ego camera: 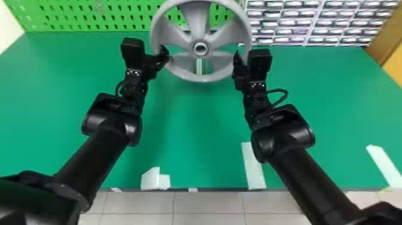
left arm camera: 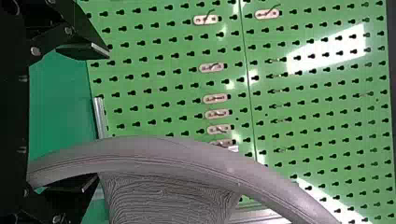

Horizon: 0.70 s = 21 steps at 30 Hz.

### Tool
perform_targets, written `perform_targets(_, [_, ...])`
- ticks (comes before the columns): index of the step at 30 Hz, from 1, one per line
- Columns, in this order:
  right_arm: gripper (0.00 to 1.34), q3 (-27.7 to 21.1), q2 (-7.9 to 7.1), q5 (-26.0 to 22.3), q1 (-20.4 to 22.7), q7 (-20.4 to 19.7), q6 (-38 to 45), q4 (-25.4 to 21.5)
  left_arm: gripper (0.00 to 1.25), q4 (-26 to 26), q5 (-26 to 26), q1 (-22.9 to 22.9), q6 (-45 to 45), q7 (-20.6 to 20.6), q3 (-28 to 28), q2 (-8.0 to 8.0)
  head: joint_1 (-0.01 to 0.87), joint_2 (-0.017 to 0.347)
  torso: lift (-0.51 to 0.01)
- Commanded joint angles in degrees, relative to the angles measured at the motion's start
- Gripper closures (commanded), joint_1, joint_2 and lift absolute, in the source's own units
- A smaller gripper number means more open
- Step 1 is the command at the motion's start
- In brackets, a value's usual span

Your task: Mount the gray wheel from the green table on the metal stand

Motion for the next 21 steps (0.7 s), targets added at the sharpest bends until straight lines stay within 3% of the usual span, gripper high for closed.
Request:
perform_targets(1, [0.84, -0.07, -0.06, 0.0, 0.03, 0.0, 0.0, 0.01, 0.36, -0.11, 0.01, 0.23, -0.04, -0.08, 0.13, 0.0, 0.867, 0.052, -0.1])
perform_targets(21, [0.69, 0.1, 0.03, -0.35, 0.03, 0.0, 0.0, 0.01, 0.31, -1.69, 1.33, 1.02, 0.05, -0.52, -2.33, 0.0, 0.867, 0.052, -0.1])
